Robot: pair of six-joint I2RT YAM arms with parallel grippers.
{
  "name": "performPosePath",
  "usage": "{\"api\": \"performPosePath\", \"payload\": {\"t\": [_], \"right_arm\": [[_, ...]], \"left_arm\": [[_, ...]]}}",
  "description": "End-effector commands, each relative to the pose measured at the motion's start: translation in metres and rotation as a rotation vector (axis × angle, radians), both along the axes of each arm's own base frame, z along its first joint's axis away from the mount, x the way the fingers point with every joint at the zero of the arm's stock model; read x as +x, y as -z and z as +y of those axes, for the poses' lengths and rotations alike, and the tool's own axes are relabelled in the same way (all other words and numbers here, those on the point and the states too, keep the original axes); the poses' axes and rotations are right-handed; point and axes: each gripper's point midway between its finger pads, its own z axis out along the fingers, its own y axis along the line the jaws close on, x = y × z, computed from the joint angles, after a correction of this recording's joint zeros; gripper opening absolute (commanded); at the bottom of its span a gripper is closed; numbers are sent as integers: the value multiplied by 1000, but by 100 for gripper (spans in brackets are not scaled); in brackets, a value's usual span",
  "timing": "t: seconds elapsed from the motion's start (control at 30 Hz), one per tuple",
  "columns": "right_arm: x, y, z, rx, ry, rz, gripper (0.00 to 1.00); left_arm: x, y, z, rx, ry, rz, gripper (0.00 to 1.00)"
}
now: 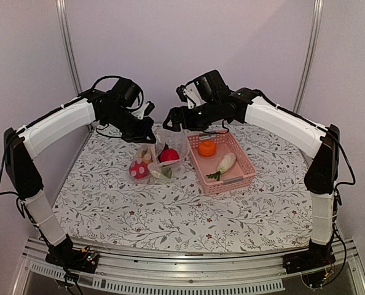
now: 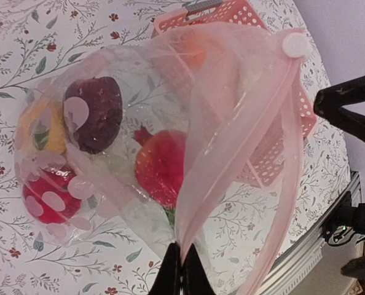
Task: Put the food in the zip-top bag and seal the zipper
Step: Place the fake fruit in the zipper food storage bag.
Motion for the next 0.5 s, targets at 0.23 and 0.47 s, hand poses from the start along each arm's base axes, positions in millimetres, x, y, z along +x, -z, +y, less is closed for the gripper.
{"api": "performPosePath", "payload": {"t": [0.23,0.47], "right_arm": [[8,-33,-30,-27,105,-83,88],[37,-32,-128,-117,346,-107,99]], "left_arm": [[5,-1,3,-7,-1,-1,0],[3,1,3,-12,-1,6,0]]}}
